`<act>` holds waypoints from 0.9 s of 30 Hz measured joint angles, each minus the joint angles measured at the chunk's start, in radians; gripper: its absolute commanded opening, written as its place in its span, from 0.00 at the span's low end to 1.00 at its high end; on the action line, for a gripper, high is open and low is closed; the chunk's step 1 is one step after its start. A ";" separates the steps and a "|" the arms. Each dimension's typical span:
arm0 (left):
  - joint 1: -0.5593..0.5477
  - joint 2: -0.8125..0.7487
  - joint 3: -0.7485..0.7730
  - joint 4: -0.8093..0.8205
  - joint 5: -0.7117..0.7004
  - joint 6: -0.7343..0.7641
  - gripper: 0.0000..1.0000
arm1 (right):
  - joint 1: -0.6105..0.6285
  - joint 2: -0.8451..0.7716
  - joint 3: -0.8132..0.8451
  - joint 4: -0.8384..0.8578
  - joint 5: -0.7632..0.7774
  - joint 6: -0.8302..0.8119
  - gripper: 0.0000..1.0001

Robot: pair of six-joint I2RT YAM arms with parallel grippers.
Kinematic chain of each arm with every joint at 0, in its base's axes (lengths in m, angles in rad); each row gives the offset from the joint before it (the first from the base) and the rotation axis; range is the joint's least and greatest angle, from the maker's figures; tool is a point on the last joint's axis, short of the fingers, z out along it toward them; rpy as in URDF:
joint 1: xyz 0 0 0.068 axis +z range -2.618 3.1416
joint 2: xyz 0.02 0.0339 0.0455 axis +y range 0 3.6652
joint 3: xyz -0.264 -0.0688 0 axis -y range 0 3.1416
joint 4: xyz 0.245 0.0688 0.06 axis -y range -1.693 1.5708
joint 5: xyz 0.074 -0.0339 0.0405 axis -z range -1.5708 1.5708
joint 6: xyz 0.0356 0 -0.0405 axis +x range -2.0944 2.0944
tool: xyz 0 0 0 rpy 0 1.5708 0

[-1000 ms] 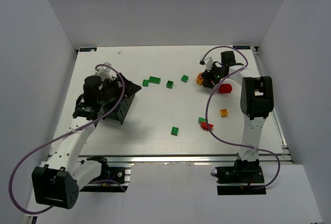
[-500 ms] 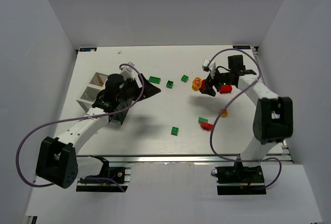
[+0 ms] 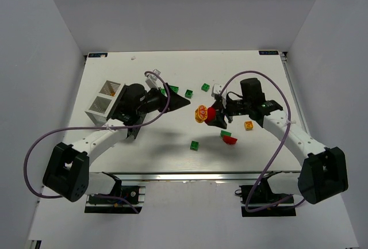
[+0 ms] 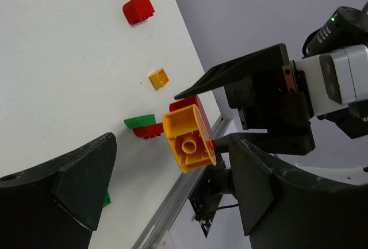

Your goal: Sort the legos into containers by color

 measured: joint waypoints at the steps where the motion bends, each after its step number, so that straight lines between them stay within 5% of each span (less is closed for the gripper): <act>1: -0.004 -0.005 -0.008 0.010 0.006 -0.007 0.88 | 0.002 -0.003 0.000 0.003 0.003 0.007 0.00; 14: -0.087 -0.015 -0.042 0.024 -0.002 -0.042 0.88 | 0.112 -0.004 0.006 0.035 0.051 0.021 0.00; 27: -0.106 -0.014 -0.042 0.008 -0.019 -0.054 0.70 | 0.128 -0.002 0.029 0.059 0.076 0.021 0.00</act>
